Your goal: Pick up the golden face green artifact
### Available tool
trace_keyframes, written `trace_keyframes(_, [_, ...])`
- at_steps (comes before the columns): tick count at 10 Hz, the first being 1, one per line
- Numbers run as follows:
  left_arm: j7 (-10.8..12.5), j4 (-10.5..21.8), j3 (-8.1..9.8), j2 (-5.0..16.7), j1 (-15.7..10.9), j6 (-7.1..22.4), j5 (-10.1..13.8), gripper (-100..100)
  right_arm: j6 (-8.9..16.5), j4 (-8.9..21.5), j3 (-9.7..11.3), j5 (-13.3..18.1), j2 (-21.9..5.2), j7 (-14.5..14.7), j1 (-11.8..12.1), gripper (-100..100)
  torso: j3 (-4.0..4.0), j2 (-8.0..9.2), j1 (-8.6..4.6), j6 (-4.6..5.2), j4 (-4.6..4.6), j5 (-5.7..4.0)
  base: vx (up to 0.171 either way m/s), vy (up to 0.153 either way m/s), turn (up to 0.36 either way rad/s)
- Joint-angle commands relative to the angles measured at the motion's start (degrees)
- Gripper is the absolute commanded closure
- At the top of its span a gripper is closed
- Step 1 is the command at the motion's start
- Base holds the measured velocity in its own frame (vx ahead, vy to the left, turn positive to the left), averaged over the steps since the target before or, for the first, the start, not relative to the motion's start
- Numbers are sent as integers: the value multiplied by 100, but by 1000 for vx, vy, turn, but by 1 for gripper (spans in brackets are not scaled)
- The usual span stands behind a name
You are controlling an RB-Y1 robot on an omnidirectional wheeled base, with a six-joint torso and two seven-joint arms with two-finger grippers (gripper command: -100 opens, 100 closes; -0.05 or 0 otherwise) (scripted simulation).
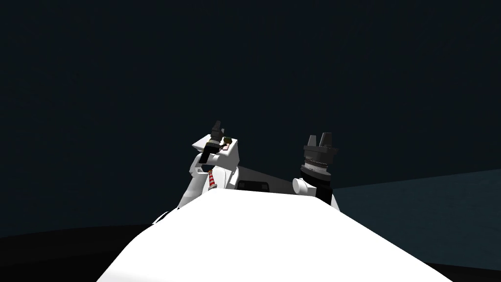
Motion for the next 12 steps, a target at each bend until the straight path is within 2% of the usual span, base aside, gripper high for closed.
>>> trace_keyframes(1, [14, 265, 65, 253, -286, 286, 67, -100, 0, 0, 0, 0, 0, 0, 0, 0, 0, 0, 0, 0, 0, 0, -24, 42, 12])
trace_keyframes(2, [14, 265, 65, 253, -415, 342, 67, -100, 0, 0, 0, 0, 0, 0, 0, 0, 0, 0, -1, 0, 0, -1, -19, 45, 4])
trace_keyframes(3, [8, 521, 106, 448, -611, 559, 115, -100, 0, 0, 0, 0, 0, 0, 0, 0, -1, -1, -3, 0, 0, -1, -24, 59, 5])
trace_keyframes(4, [8, 541, 106, 448, -756, 618, 115, -100, 0, 0, 0, 0, 0, 0, 0, 0, 0, 0, 3, -1, -1, 0, -21, 49, 2])
trace_keyframes(5, [1, 805, 146, 638, -961, 817, 166, -100, 0, 0, 0, 0, 0, 0, 0, 0, -1, -1, -2, 1, 0, 0, -27, 53, -2])
trace_keyframes(6, [1, 830, 146, 638, -1102, 908, 166, -100, 0, 0, 0, 0, 0, 0, 0, 0, 0, 1, 1, -1, 0, 0, -21, 43, 1])
trace_keyframes(7, [-8, 1092, 184, 820, -1309, 1105, 218, -100, 0, 0, 0, 0, 0, 0, 0, 0, 0, -1, -4, 0, 0, -1, -25, 45, -5])
trace_keyframes(8, [-8, 1129, 184, 820, -1450, 1210, 218, -100, 0, 0, 0, 0, 0, 0, 0, 0, 0, 0, -3, 0, 0, -1, -20, 41, -5])
trace_keyframes(9, [-17, 1338, 220, 995, -1659, 1455, 272, -100, 0, 0, 0, 0, 0, 0, 0, 0, -1, -1, -5, 0, -1, -1, -36, 46, -5])
trace_keyframes(10, [-17, 1437, 220, 995, -1798, 1522, 272, -100, 0, 0, 0, 0, 0, 0, 0, 0, 1, 3, -3, 0, 0, 0, -29, 40, -10])
trace_keyframes(11, [-29, 1713, 254, 1160, -2008, 1680, 327, -100, 0, 0, 0, 0, 0, 0, 0, 0, 2, 3, -6, -1, 0, -1, -30, 48, -13])
trace_keyframes(12, [-29, 1753, 254, 1160, -2143, 1844, 327, -100, 0, 0, 0, 0, 0, 0, 0, 0, 2, 4, -3, -1, 0, -1, -21, 40, -12])
